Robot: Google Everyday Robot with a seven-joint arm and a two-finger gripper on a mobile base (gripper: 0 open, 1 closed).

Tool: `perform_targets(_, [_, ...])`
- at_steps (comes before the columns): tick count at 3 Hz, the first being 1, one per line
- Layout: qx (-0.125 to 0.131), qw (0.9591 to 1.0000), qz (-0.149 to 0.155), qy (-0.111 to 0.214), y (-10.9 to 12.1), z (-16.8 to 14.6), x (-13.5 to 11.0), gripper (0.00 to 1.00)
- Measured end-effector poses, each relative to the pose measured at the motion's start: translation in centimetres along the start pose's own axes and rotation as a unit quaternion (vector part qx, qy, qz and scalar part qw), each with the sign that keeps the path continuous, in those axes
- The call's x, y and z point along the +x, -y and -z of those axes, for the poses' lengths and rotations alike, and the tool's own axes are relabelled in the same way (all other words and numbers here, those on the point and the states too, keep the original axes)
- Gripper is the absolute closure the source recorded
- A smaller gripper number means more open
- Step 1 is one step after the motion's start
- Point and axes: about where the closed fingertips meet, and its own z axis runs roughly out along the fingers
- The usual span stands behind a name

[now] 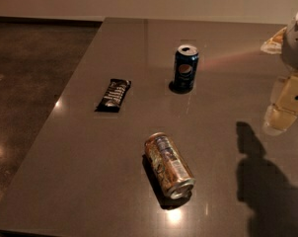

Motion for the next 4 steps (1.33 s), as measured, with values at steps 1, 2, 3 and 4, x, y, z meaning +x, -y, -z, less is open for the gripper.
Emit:
perform_targets(1, [0.000, 1.0000, 0.000, 0.000, 0.0, 0.0, 0.0, 0.00])
perform_targets(2, [-0.008, 0.9997, -0.018, -0.013, -0.8, -0.6, -1.2, 0.00])
perform_targets(3, [-0.014, 0.9981, -0.052, -0.030, -2.6, -1.8, -3.9, 0.00])
perform_targets(4, [-0.017, 0.9938, -0.103, -0.039, -4.3, -3.0, -6.0, 0.00])
